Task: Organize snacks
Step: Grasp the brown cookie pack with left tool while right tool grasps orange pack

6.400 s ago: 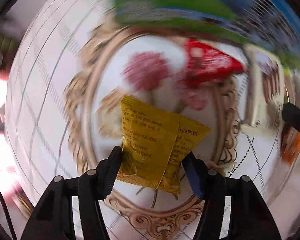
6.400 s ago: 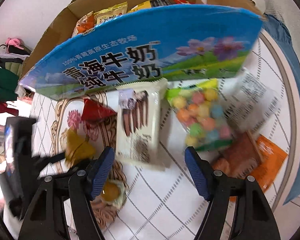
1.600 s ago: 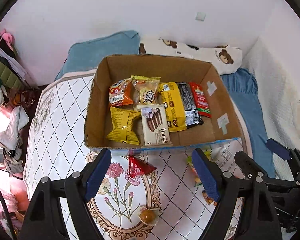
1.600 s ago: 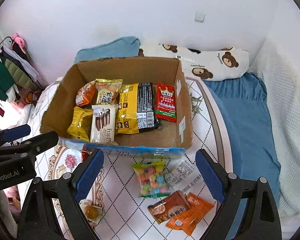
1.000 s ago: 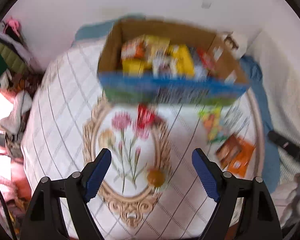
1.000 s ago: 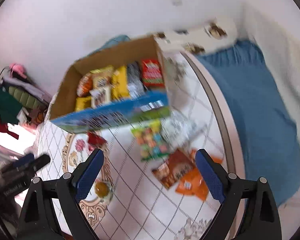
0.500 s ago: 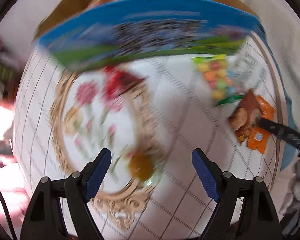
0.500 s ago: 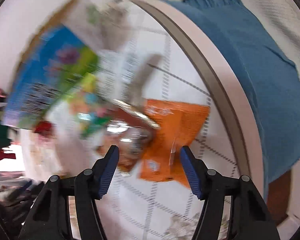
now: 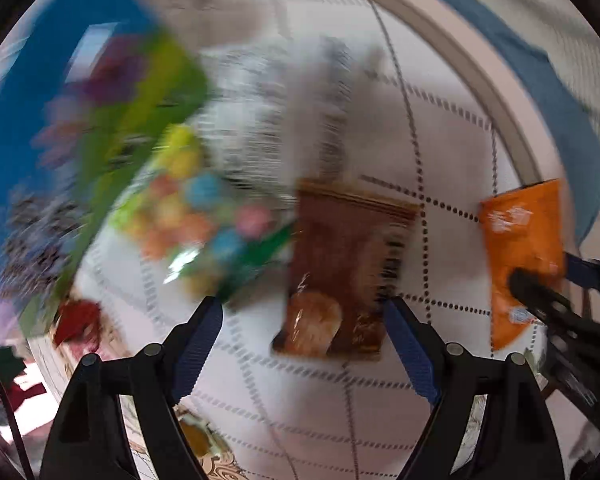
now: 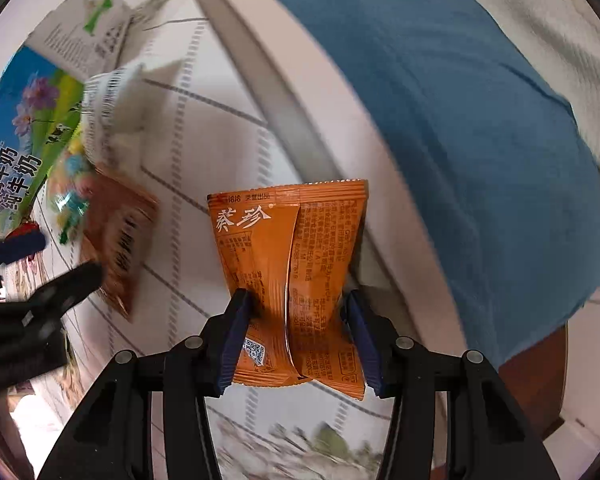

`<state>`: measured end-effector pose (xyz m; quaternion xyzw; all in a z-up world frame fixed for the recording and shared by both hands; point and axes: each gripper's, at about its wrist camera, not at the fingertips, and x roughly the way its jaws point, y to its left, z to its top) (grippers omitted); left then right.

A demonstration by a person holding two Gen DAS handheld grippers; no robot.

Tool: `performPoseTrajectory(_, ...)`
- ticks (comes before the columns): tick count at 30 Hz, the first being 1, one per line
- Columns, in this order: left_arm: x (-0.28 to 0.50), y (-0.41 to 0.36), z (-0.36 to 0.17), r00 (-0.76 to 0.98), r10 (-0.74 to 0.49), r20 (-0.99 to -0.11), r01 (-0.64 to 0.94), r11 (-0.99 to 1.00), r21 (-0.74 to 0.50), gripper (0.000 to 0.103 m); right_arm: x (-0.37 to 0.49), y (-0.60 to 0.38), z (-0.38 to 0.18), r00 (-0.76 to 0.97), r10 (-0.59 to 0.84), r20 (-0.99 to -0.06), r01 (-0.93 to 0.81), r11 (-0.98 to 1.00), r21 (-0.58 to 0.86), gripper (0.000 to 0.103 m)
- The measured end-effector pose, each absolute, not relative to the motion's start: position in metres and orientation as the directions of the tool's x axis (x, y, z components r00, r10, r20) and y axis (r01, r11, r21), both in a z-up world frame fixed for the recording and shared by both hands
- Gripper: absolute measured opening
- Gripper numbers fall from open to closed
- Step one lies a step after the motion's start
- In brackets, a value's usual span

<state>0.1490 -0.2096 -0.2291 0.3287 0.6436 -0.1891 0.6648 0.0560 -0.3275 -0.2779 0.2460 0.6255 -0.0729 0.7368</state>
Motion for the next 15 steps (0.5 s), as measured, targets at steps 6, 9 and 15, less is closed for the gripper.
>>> performPoseTrajectory(6,0.147,-0.22,-0.234,0.105,0.135,-0.985,0.654,0.737,0.171,0.055,0.038,-0.334,-0.291,0.223,0.235,-0.946,0.435,0.844,0.312,0.053)
performPoseTrajectory(9,0.146,-0.196,-0.227,0.069,0.099,-0.993,0.594,0.796,0.12,0.053,0.042,-0.329,-0.294,0.232,0.234,-0.944,0.435,0.843,0.316,0.054)
performPoseTrajectory(15,0.136,-0.117,-0.212,0.007,0.027,-1.0,0.408,0.913,0.027,0.053,0.058,-0.279,-0.287,0.233,0.25,-0.94,0.305,0.899,0.315,0.053)
